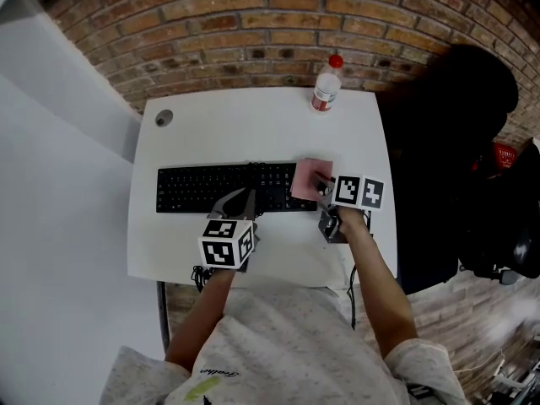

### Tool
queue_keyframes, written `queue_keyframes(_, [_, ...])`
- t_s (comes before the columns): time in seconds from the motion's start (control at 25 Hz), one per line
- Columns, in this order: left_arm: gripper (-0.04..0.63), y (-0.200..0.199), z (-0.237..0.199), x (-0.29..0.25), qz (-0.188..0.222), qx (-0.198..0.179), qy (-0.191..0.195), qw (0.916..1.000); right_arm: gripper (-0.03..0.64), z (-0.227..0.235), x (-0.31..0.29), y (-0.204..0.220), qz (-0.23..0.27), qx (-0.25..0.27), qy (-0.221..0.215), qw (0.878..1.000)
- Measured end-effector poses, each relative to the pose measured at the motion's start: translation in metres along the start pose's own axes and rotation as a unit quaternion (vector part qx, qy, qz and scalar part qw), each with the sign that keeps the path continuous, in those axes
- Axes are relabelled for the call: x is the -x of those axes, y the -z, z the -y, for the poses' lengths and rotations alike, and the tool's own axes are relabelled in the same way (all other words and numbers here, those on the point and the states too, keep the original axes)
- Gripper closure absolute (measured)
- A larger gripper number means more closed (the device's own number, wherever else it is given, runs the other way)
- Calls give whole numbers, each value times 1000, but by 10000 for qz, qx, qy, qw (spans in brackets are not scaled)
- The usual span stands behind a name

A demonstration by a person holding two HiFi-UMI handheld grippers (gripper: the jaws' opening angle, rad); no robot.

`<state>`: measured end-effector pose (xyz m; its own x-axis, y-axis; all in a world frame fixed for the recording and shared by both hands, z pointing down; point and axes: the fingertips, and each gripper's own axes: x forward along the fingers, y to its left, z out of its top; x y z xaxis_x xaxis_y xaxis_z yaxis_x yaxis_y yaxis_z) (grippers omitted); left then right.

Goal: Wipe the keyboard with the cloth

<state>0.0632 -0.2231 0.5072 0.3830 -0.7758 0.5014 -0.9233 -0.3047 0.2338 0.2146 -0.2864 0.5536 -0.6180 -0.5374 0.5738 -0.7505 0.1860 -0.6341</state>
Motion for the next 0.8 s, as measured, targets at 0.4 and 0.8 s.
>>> queue_keyframes(0.4, [603,3,-16,22,27,14,-71,10000,601,-20,16,-10,317,-51,-167,9993])
queue_keyframes(0.8, [603,4,-59,57,120,121,-125,9998,601,-112,23,-7,578,251,-690,9956])
